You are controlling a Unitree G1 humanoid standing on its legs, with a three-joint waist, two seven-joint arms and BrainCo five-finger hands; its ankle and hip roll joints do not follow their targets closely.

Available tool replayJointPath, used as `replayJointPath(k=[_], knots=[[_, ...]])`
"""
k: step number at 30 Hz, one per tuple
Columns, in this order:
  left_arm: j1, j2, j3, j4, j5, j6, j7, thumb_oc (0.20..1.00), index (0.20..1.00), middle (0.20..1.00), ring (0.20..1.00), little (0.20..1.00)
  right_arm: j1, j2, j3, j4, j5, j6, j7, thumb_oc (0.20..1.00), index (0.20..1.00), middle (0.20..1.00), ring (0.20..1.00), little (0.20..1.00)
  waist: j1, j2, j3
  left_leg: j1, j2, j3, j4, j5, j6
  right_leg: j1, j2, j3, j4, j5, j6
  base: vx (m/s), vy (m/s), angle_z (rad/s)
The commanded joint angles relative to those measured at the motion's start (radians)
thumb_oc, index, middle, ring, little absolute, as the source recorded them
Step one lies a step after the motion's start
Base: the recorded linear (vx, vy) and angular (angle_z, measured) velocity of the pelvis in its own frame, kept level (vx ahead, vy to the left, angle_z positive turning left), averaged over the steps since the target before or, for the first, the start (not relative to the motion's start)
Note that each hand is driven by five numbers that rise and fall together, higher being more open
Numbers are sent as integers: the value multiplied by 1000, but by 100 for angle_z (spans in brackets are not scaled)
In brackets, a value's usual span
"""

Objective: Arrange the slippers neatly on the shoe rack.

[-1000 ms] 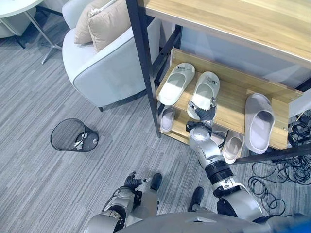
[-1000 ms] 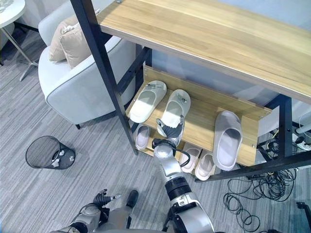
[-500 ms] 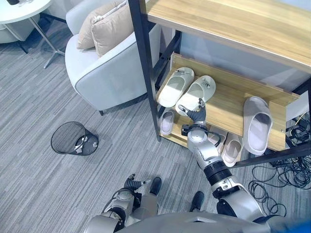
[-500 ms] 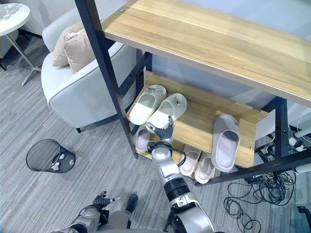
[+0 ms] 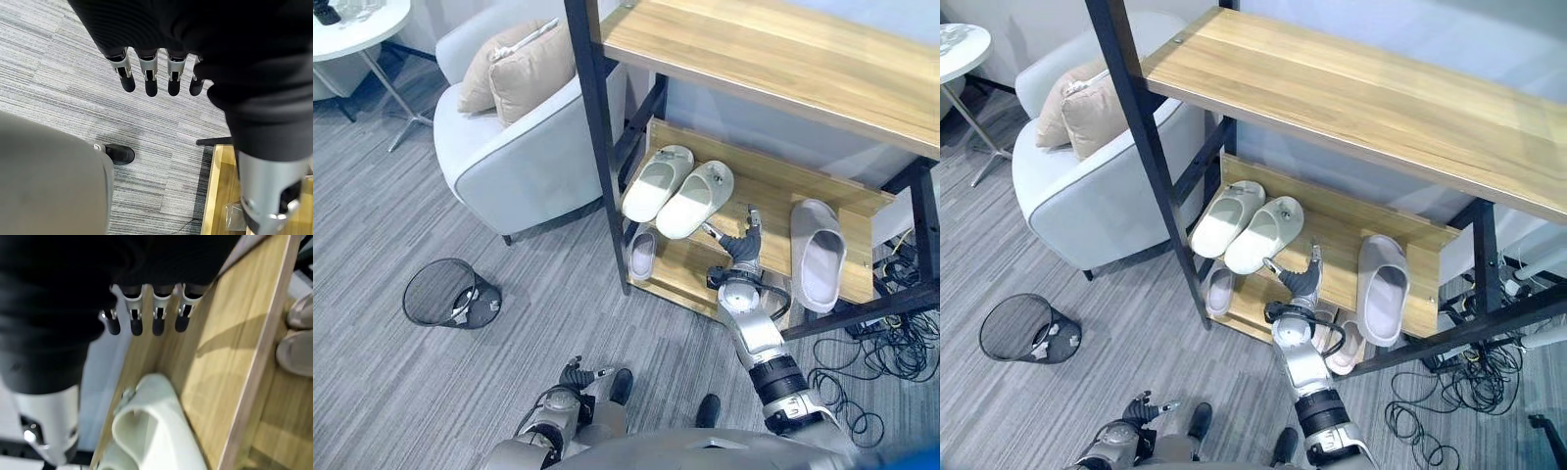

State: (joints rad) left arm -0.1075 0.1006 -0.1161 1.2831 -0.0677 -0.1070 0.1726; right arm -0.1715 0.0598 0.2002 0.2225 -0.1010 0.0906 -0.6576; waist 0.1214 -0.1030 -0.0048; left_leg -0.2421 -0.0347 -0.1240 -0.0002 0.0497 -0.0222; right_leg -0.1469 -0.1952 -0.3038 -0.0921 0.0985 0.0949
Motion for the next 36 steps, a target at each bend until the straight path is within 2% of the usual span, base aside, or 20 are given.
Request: replayJointPath(k=[1,4,6,8,10,13,15,19,20,26,28,36], knots=[[32,-102,-33,126,-12,-3,-1,1000,1000,1000,1000,1000,-38,13,21,-64,9,-56,85,1000,1000,1000,1000,1000,19,7,24,52,26,46,-87,31,38,105,-61,0,5,-55,97,-16,-42,-15],[37,-92,-17,128,-14,-4,1,1000,1000,1000,1000,1000,0,-38,42,-108,-58,-63,125,1000,1000,1000,1000,1000,9,6,18,64,30,55,-87,28,38,114,-57,9,5,-55,91,-4,-29,-6],[46,-90,-10,118,-21,-10,-5,1000,1000,1000,1000,1000,59,-127,34,-160,-148,-97,101,1000,1000,1000,1000,1000,-3,11,7,77,34,59,-87,25,37,123,-55,14,5,-59,88,5,-23,-6],[60,-87,-4,115,-28,-9,-3,1000,1000,1000,1000,1000,88,-203,2,-185,-231,-59,66,1000,1000,1000,1000,1000,-11,13,-1,86,34,62,-87,23,37,128,-53,17,5,-61,87,-3,-20,-6],[68,-87,-3,116,-27,-11,-4,1000,1000,1000,1000,1000,106,-238,-38,-184,-266,-25,51,1000,1000,1000,1000,1000,-16,17,-6,93,36,65,-87,21,38,132,-53,20,5,-63,86,4,-8,-8],[79,-87,0,127,-26,-8,-1,1000,1000,1000,1000,1000,116,-251,-115,-184,-250,4,52,1000,1000,1000,1000,1000,-25,22,-14,99,38,71,-87,19,38,132,-50,29,5,-62,82,9,-8,-15],[83,-84,-2,141,-17,-3,1,1000,1000,1000,1000,1000,102,-223,-174,-172,-163,22,108,1000,1000,1000,1000,1000,-27,21,-21,101,37,73,-87,17,38,132,-49,32,5,-60,81,19,-22,-11],[80,-78,1,154,-14,-7,2,1000,1000,1000,1000,1000,56,-224,-219,-165,-134,16,152,1000,1000,1000,1000,1000,-27,17,-24,96,37,71,-87,18,36,127,-48,33,5,-57,81,19,-18,0],[79,-79,-1,164,-13,-6,1,1000,1000,1000,1000,1000,36,-231,-237,-153,-147,41,175,1000,1000,1000,1000,1000,-25,13,-27,89,37,70,-87,18,35,120,-48,34,5,-55,82,19,-21,6],[83,-81,-4,167,-10,-7,-6,1000,1000,1000,1000,1000,23,-231,-283,-129,-156,80,152,1000,1000,1000,1000,1000,-19,11,-31,77,35,65,-87,19,32,113,-48,31,5,-57,84,17,-11,4],[95,-83,-6,173,-10,-8,-9,1000,1000,1000,1000,1000,1,-256,-317,-105,-180,144,167,1000,1000,1000,1000,1000,-15,12,-31,74,34,64,-87,17,31,112,-48,30,5,-58,82,36,-6,7],[101,-83,-4,191,-9,-14,-14,1000,1000,1000,1000,1000,-20,-309,-356,-40,-217,174,183,1000,1000,1000,1000,1000,-10,16,-32,72,32,62,-87,17,31,112,-51,27,5,-58,83,9,1,2]])
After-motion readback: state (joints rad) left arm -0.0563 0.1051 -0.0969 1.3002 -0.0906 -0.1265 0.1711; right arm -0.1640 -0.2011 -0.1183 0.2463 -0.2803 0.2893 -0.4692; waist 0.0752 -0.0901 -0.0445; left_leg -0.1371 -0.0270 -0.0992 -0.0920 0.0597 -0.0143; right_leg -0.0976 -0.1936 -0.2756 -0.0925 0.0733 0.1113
